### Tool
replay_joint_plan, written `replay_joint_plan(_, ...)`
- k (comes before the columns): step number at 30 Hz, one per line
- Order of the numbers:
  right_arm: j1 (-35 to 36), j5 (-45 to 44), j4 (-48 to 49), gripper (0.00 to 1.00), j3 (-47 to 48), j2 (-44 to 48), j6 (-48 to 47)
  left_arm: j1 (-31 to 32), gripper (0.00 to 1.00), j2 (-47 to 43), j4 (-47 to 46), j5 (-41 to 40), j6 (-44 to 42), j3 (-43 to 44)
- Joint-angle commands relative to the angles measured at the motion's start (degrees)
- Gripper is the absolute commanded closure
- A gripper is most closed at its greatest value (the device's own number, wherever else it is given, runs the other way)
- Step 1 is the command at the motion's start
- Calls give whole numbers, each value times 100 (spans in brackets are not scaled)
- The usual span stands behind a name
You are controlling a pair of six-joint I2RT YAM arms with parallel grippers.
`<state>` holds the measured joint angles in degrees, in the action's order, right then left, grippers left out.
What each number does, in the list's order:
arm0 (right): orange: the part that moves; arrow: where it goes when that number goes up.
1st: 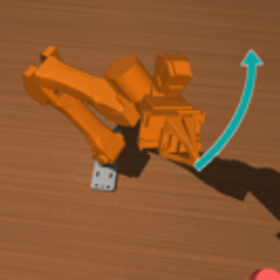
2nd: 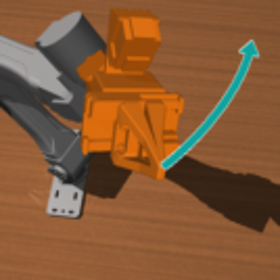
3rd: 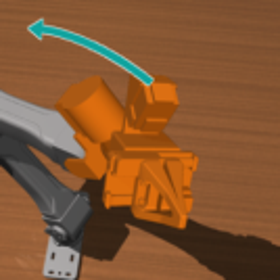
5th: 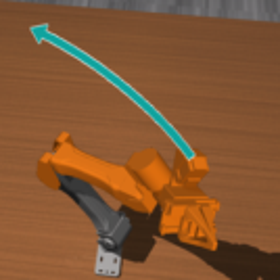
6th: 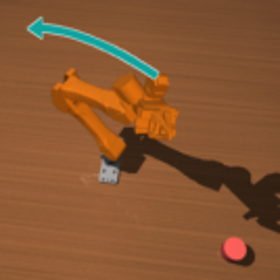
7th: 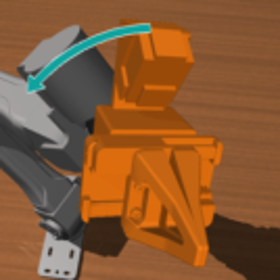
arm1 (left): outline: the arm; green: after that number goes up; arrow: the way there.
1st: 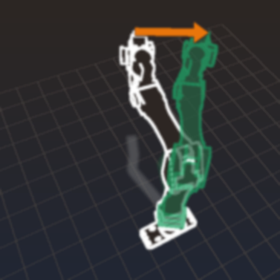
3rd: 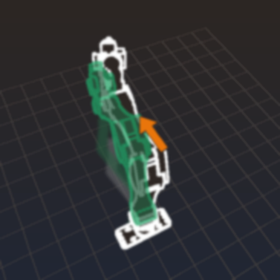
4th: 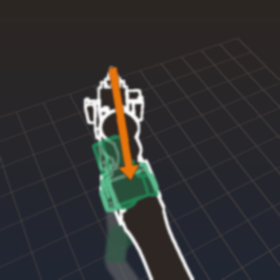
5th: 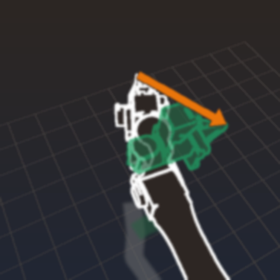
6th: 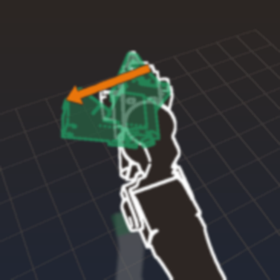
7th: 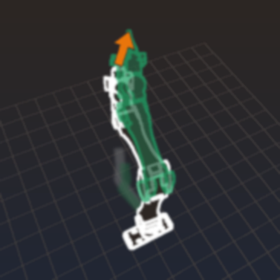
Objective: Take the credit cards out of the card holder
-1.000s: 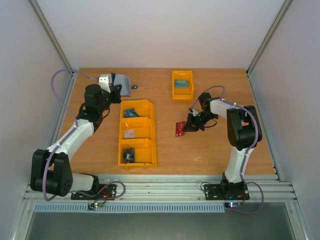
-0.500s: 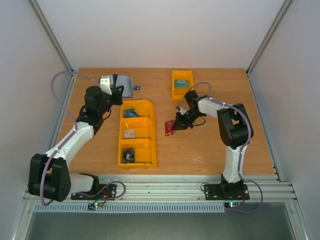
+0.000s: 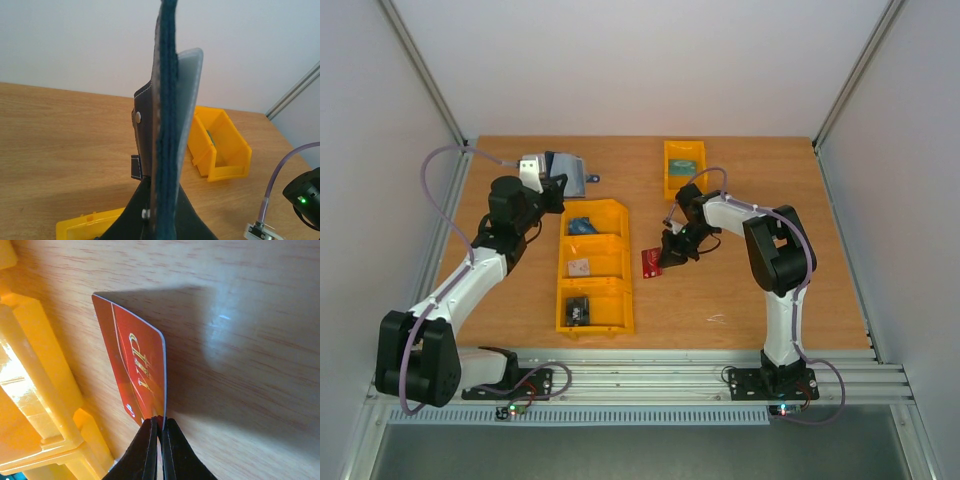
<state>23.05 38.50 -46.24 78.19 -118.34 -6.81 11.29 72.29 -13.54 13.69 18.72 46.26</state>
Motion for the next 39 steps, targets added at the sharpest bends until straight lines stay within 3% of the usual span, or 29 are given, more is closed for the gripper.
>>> replay_joint_plan(1,-37,-734,-416,99,-79,-226,259,4,100,-171,-474,9,24,-60)
replay_joint_plan(7,-37,-792,-507,98,-215,-154,410,5,100,-135,-499,57,27,-25)
replay_joint_plan(10,-38,-814,-542,86,-151,-175,397,13,100,-119,-513,89,24,-21)
replay_joint_plan(19,-64,-1410,-896,70,324,362,368,18,100,-198,-455,142,9,52)
replay_joint_plan(23,-65,-1406,-839,63,855,1036,-152,47,100,-251,-506,423,-3,164)
replay_joint_plan(26,-56,-929,-440,56,1248,1669,-706,74,100,-336,-547,1054,-42,331)
replay_joint_plan(29,-46,106,172,48,1509,2314,-1010,71,100,-463,-638,1732,219,652)
replay_joint_plan(33,3,990,1123,42,1739,2758,-761,79,100,-618,-924,2722,732,1024)
replay_joint_plan(39,282,1572,1978,32,2053,2787,-303,222,100,-963,-1156,3248,1011,1116)
